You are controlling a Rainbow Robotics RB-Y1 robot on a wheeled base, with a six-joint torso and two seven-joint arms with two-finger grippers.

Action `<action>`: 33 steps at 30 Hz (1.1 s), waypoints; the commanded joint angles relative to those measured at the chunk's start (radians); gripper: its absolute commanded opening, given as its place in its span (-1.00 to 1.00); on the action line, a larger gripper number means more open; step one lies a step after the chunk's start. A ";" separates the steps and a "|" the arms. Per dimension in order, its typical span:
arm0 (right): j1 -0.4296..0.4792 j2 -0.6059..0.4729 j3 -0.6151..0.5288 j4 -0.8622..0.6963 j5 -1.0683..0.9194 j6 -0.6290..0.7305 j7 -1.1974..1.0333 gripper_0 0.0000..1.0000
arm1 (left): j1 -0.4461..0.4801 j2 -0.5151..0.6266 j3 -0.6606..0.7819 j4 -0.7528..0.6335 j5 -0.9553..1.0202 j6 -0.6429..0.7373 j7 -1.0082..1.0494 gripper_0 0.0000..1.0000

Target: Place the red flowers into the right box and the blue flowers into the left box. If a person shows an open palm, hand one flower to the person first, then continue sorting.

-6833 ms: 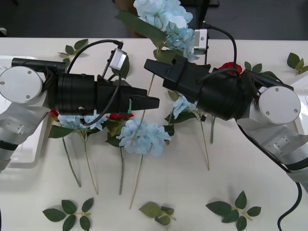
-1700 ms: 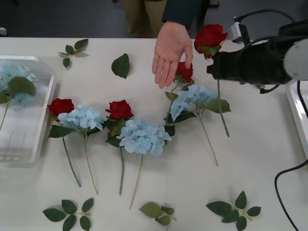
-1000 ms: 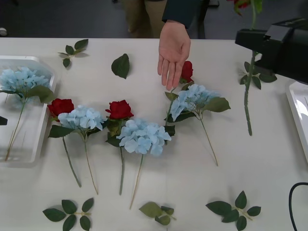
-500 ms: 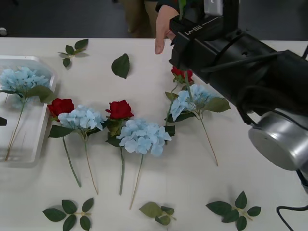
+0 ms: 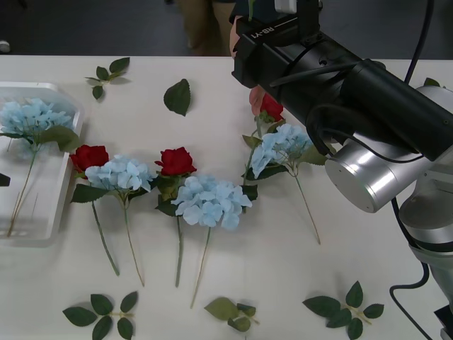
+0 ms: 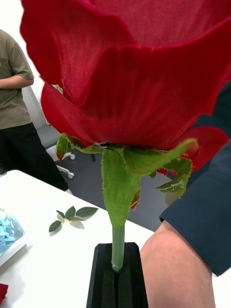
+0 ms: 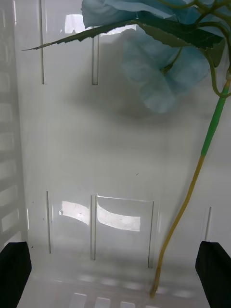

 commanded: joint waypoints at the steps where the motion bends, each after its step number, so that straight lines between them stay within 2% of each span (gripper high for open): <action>1: -0.035 0.012 -0.004 -0.018 0.010 -0.016 -0.024 -0.77 | 0.020 0.000 0.030 -0.014 -0.003 0.010 -0.065 1.00; 3: -0.035 0.010 -0.007 -0.016 0.011 -0.014 -0.024 -0.11 | 0.018 0.000 0.032 -0.016 0.000 0.013 -0.063 1.00; 4: -0.035 0.010 -0.008 -0.016 0.013 -0.014 -0.024 0.41 | 0.020 0.000 0.032 -0.016 0.003 0.016 -0.065 1.00; 6: -0.033 0.010 -0.008 -0.016 0.011 -0.016 -0.024 0.83 | 0.018 0.000 0.032 -0.016 0.004 0.016 -0.065 1.00; 8: -0.033 0.010 -0.007 -0.016 0.000 -0.016 -0.024 0.99 | 0.020 0.000 0.032 -0.017 0.006 0.016 -0.065 1.00; 15: 0.002 -0.048 -0.016 -0.090 -0.046 0.027 -0.026 0.99 | 0.016 0.000 0.032 -0.019 0.018 0.036 -0.062 1.00; 18: 0.057 -0.105 -0.045 -0.191 -0.090 0.095 -0.029 1.00 | 0.013 0.000 0.032 -0.045 0.018 0.089 -0.053 1.00; 25: 0.228 -0.241 -0.139 -0.346 -0.221 0.107 -0.016 0.99 | 0.013 -0.001 0.030 -0.128 0.032 0.194 -0.016 1.00; 29: 0.280 -0.273 -0.172 -0.358 -0.271 0.112 -0.024 0.99 | 0.013 -0.018 0.027 -0.192 0.047 0.240 0.064 1.00; 33: 0.300 -0.277 -0.205 -0.306 -0.291 0.193 -0.023 0.99 | 0.009 -0.032 -0.037 -0.294 0.043 0.262 0.193 1.00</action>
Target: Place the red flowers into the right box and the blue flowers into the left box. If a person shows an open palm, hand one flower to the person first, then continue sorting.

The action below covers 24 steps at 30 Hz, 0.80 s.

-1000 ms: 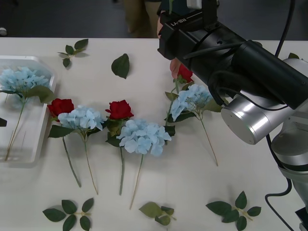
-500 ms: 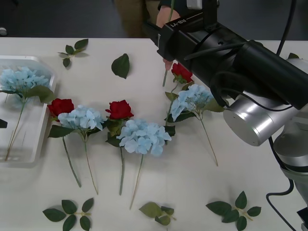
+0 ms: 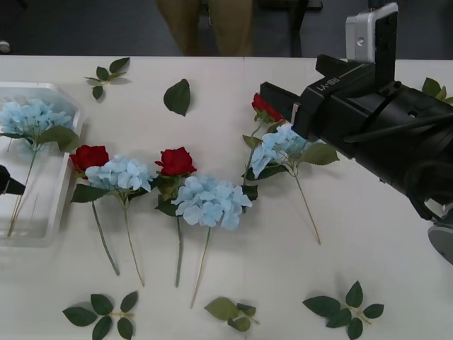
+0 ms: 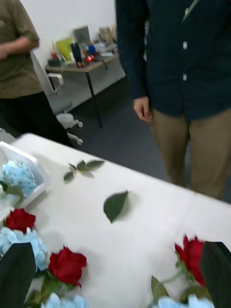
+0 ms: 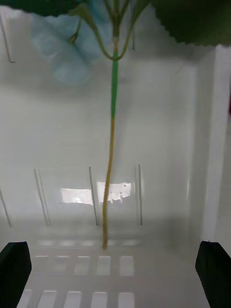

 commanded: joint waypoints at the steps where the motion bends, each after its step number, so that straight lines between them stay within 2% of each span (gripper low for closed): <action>1: 0.024 -0.031 -0.056 0.052 -0.041 0.078 -0.018 0.99 | -0.001 -0.021 -0.081 -0.133 -0.004 0.016 0.243 1.00; 6: 0.035 -0.046 -0.067 0.202 -0.153 0.151 -0.007 0.99 | -0.036 -0.044 -0.199 -0.173 -0.003 -0.007 0.363 1.00; 14: 0.075 -0.104 -0.063 0.368 -0.171 0.284 0.040 1.00 | -0.073 -0.057 -0.343 -0.175 -0.015 -0.081 0.375 1.00; 18: 0.093 -0.124 -0.024 0.446 -0.226 0.259 0.085 0.99 | -0.084 -0.057 -0.383 -0.178 -0.015 -0.097 0.372 1.00; 24: 0.063 -0.093 0.092 0.541 -0.208 0.115 0.120 0.99 | -0.084 -0.057 -0.430 -0.194 -0.052 -0.137 0.375 1.00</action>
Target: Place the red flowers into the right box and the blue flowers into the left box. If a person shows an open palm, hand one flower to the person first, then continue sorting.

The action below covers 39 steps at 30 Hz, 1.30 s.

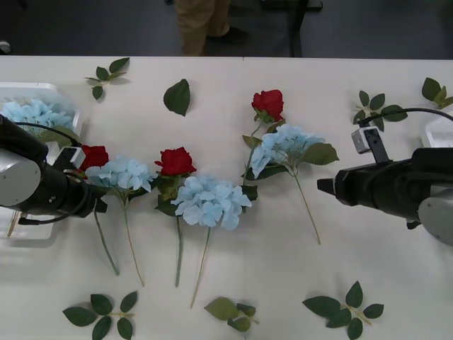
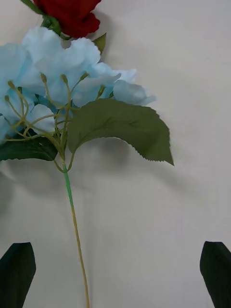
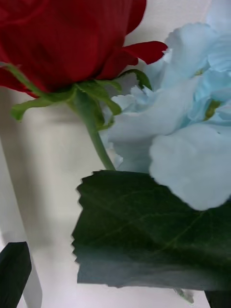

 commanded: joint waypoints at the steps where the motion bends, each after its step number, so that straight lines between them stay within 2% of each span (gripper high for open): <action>1: -0.031 0.003 0.096 0.053 0.020 -0.072 0.022 0.99 | -0.040 -0.011 -0.033 -0.035 -0.039 -0.035 -0.039 1.00; 9: -0.124 0.106 0.153 0.165 0.059 -0.057 0.048 0.99 | -0.039 -0.025 -0.070 -0.034 -0.119 -0.032 -0.039 1.00; 17: -0.206 0.215 0.154 0.274 0.151 -0.057 0.065 0.98 | -0.040 -0.060 -0.108 -0.011 -0.199 -0.037 -0.016 1.00; 19: -0.215 0.230 0.154 0.294 0.174 -0.059 0.071 0.87 | -0.040 -0.068 -0.108 -0.006 -0.199 -0.040 -0.014 1.00; 22: -0.235 0.248 0.170 0.334 0.208 -0.059 0.084 0.47 | -0.040 -0.074 -0.108 -0.005 -0.203 -0.041 -0.010 1.00; 23: -0.244 0.250 0.180 0.345 0.225 -0.060 0.088 0.39 | -0.040 -0.075 -0.108 -0.003 -0.205 -0.043 -0.010 1.00; 26: -0.259 0.250 0.216 0.366 0.280 -0.068 0.090 0.34 | -0.040 -0.074 -0.108 -0.001 -0.211 -0.045 -0.013 1.00; 27: -0.262 0.250 0.225 0.375 0.286 -0.074 0.090 0.33 | -0.040 -0.075 -0.108 -0.001 -0.213 -0.046 -0.013 0.53; 29: -0.269 0.251 0.237 0.394 0.291 -0.092 0.091 0.24 | -0.040 -0.075 -0.108 0.000 -0.214 -0.051 -0.013 -0.78; 30: -0.269 0.253 0.239 0.403 0.290 -0.103 0.093 0.01 | -0.040 -0.075 -0.108 0.002 -0.214 -0.052 -0.013 -1.00; 31: -0.269 0.253 0.237 0.404 0.291 -0.109 0.094 -0.29 | -0.040 -0.075 -0.109 0.005 -0.214 -0.054 -0.013 -1.00; 34: -0.269 0.253 0.237 0.404 0.291 -0.111 0.094 -0.92 | -0.040 -0.074 -0.108 0.005 -0.214 -0.058 -0.014 -1.00; 35: -0.269 0.253 0.237 0.404 0.290 -0.112 0.094 -1.00 | -0.040 -0.075 -0.108 0.005 -0.214 -0.057 -0.014 -1.00; 39: -0.269 0.250 0.229 0.395 0.285 -0.118 0.097 -1.00 | -0.040 -0.075 -0.108 0.005 -0.216 -0.060 -0.016 -1.00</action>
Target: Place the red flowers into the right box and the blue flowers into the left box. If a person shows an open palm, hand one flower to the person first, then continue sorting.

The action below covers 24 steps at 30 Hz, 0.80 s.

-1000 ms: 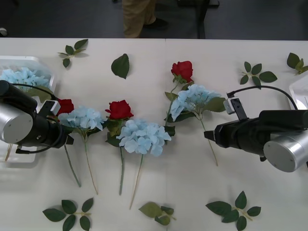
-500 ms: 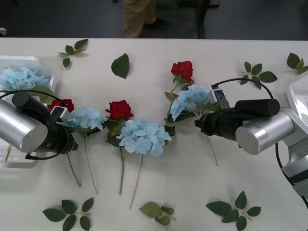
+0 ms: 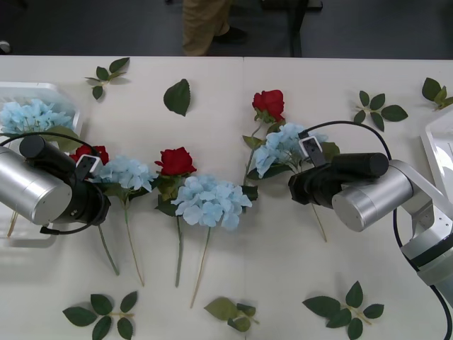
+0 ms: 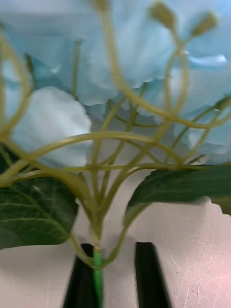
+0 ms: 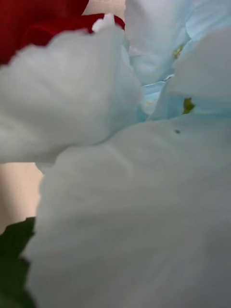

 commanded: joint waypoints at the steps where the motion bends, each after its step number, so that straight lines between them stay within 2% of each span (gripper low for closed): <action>1: -0.030 0.013 -0.007 -0.027 0.001 -0.015 0.025 -1.00 | -0.039 -0.010 -0.007 0.003 -0.012 -0.015 -0.016 -1.00; 8: -0.010 -0.045 -0.055 -0.140 -0.138 -0.015 0.041 -1.00 | -0.038 -0.010 -0.007 0.006 -0.017 -0.022 -0.019 -1.00; 13: 0.039 -0.104 -0.148 -0.277 -0.345 -0.014 0.068 -1.00 | -0.038 -0.010 -0.009 0.011 -0.018 -0.025 -0.024 -1.00; 14: 0.053 -0.107 -0.177 -0.304 -0.404 -0.014 0.080 -1.00 | -0.038 -0.012 -0.009 0.015 -0.020 -0.025 -0.025 -0.65; 15: 0.065 -0.107 -0.202 -0.324 -0.454 -0.014 0.098 -1.00 | -0.039 -0.012 -0.010 0.018 -0.020 -0.030 -0.027 -0.06; 16: 0.074 -0.104 -0.234 -0.346 -0.518 -0.014 0.118 -1.00 | -0.038 -0.013 -0.013 0.026 -0.020 -0.038 -0.030 0.38; 17: 0.080 -0.099 -0.257 -0.355 -0.585 -0.014 0.137 -1.00 | -0.039 -0.013 -0.016 0.030 -0.020 -0.047 -0.031 0.53; 20: 0.091 -0.082 -0.337 -0.356 -0.852 -0.014 0.229 -1.00 | -0.038 -0.013 -0.028 0.055 -0.018 -0.084 -0.033 0.67; 24: 0.093 -0.055 -0.401 -0.355 -1.116 0.008 0.321 -1.00 | -0.039 -0.013 -0.036 0.075 -0.018 -0.111 -0.034 0.66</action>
